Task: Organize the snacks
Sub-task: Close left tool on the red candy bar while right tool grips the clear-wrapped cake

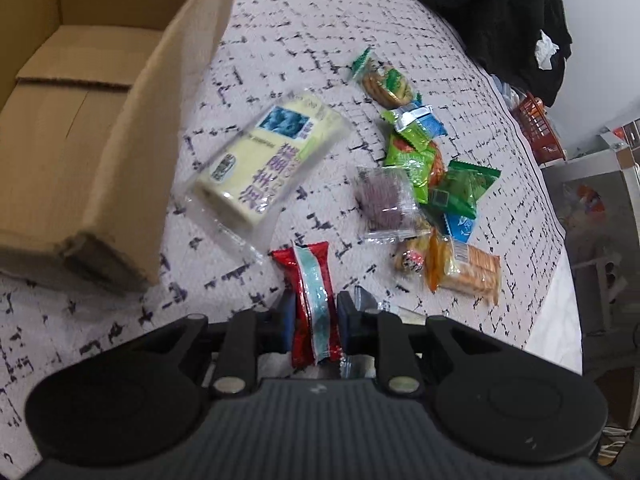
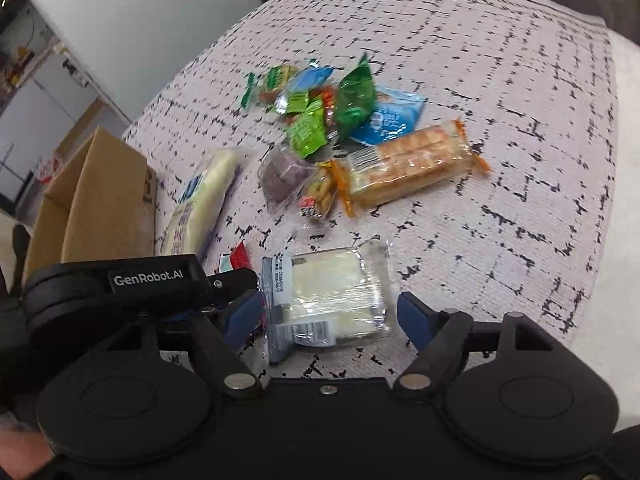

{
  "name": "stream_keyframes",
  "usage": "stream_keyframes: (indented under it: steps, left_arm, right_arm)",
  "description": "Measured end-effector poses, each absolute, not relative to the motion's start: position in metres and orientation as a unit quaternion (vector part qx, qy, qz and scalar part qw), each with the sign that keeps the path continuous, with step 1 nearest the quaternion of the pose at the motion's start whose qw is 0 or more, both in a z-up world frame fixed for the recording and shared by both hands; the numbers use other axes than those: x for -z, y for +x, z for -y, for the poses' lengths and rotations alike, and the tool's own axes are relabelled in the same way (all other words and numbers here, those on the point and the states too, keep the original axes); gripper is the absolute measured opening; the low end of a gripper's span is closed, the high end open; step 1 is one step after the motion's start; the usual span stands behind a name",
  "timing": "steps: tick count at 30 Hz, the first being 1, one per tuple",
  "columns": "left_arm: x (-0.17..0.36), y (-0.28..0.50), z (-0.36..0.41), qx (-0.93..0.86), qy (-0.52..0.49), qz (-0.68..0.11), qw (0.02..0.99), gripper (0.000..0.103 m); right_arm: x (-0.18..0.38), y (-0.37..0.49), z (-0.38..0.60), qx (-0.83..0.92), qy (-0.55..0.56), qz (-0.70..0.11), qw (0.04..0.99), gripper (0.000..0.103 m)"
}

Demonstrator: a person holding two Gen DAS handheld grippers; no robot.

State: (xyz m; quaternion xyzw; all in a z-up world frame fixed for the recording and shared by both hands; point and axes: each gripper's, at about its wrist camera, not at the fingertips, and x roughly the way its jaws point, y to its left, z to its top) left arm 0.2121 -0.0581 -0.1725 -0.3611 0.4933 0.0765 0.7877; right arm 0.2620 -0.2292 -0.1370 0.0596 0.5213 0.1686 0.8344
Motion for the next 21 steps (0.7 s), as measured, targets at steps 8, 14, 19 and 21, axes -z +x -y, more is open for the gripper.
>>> stream_keyframes:
  steps: [8,14,19,21]
  left_arm:
    - [0.172,0.21,0.056,-0.049,-0.36,-0.507,0.782,0.02]
    - [0.171,0.214,0.06,-0.053,-0.341,-0.518,0.783,0.023]
    - [0.17,0.221,0.069,-0.064,-0.308,-0.524,0.792,0.025]
    - [0.169,0.225,0.073,-0.069,-0.297,-0.53,0.791,0.027]
  right_arm:
    - [0.146,0.258,0.219,-0.165,0.003,-0.521,0.838,0.08]
    - [0.147,0.257,0.22,-0.139,-0.009,-0.513,0.847,0.07]
    - [0.143,0.256,0.221,-0.126,-0.039,-0.506,0.852,0.075]
    - [0.142,0.255,0.22,-0.132,-0.049,-0.502,0.853,0.077]
